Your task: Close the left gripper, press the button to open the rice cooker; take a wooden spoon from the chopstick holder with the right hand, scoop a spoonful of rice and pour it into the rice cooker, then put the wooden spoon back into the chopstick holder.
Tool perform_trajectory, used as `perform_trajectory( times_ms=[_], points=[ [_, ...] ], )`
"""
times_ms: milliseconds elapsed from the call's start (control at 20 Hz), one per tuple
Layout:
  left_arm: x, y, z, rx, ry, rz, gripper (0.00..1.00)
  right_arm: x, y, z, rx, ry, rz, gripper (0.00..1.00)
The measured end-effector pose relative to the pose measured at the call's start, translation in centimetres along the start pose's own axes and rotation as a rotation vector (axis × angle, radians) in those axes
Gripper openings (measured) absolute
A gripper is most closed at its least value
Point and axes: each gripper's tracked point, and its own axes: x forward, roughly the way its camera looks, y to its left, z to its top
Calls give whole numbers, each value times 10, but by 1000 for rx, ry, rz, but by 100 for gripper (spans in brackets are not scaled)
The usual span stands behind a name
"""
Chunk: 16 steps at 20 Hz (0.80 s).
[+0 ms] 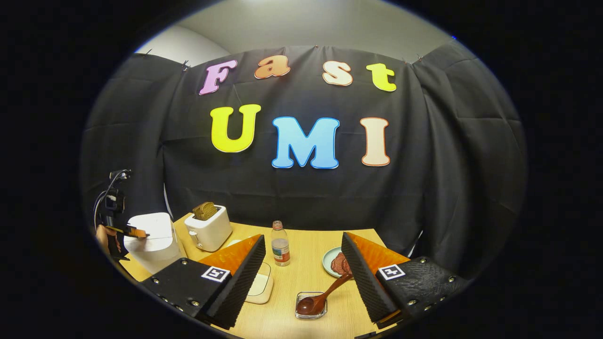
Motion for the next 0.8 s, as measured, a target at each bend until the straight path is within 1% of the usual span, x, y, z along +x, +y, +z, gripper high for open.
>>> perform_trajectory(
  times_ms=[100, 200, 300, 350, 450, 550, 600, 700, 800],
  points=[
    [-15, 6, 20, -16, -65, 31, 7, 0, -2, 1, -4, -5, 0, 99],
    [-26, 4, 36, -52, -101, 15, 8, 0, -3, 0, -3, -4, 3, 99],
    [-25, -2, 31, -73, -74, -24, 8, 0, -1, -1, 6, -4, 12, 99],
    [-20, -7, 19, -60, -45, -39, 11, 1, 0, -2, 9, -1, 16, 99],
    [-7, -8, -1, -9, 3, -28, 8, 1, 1, -6, 14, 10, 20, 99],
    [-2, -10, -18, 5, 42, -22, 8, 0, 1, -5, 12, 9, 24, 99],
    [3, -10, -9, 7, 5, -20, 9, -3, 1, -5, 6, 6, 23, 99],
    [3, -10, -13, -8, 35, -29, 8, -5, -3, -5, 1, 2, 17, 99],
    [8, -9, -13, -75, 78, -57, 8, -6, -2, -9, 8, 8, 18, 99]
  ],
)
